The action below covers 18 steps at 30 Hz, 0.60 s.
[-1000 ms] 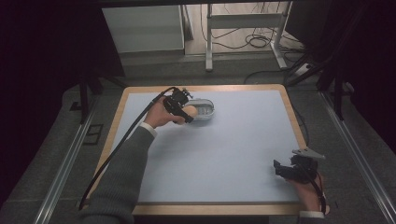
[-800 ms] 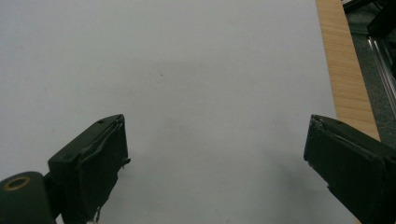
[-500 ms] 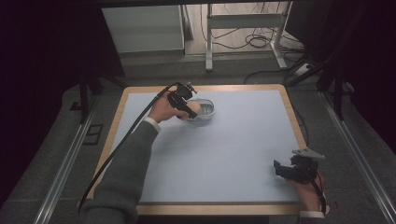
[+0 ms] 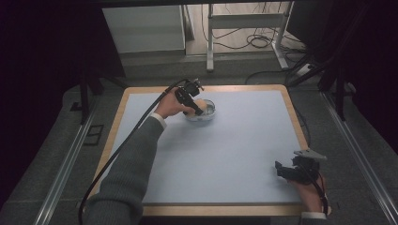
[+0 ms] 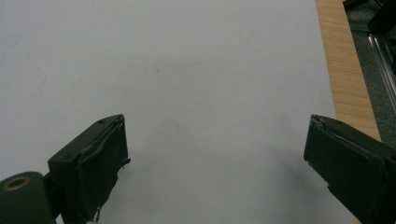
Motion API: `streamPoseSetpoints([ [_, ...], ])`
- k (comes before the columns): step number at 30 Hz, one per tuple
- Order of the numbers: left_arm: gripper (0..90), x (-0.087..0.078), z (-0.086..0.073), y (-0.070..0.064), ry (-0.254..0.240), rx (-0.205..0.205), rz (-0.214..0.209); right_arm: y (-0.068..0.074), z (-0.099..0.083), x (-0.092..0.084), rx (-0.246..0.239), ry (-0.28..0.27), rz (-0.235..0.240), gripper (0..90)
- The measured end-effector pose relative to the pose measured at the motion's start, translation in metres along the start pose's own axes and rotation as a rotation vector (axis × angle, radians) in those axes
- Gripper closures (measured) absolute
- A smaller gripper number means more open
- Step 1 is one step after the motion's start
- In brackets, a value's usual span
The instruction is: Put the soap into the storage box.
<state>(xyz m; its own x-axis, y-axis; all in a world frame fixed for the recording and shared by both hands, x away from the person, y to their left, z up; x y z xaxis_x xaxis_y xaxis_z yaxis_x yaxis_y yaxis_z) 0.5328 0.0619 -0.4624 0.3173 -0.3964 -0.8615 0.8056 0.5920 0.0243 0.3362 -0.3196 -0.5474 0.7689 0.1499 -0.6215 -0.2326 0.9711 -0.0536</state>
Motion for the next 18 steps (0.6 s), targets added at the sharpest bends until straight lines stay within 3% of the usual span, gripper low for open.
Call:
streamPoseSetpoints([
  [5, 32.6, 0.007, 0.004, 0.002, -0.008, -0.009, -0.019, -0.001, -0.001, 0.000, 0.000, 0.003, -0.001, 6.1],
  [10, 32.6, 0.015, 0.004, 0.008, 0.019, -0.010, -0.008, -0.001, -0.001, 0.001, 0.000, 0.008, 0.001, 6.1],
  [18, 32.6, 0.024, 0.011, 0.013, 0.015, -0.015, -0.017, -0.002, -0.003, 0.002, 0.003, 0.017, -0.002, 6.1],
])
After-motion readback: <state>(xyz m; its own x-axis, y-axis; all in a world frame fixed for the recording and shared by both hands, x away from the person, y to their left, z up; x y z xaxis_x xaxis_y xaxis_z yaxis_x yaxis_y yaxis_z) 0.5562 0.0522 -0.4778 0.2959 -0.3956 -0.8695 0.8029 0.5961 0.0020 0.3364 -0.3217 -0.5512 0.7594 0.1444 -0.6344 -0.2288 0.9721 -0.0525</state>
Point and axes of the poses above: each handheld gripper's, and its own axes: x roughly forward along the jaws, z roughly out of its top, y roughly to its left, the point moved 4 cm from there along x, roughly forward along the jaws, and after that the axes turned 4 degrees about -y, right-handed, at the moved point
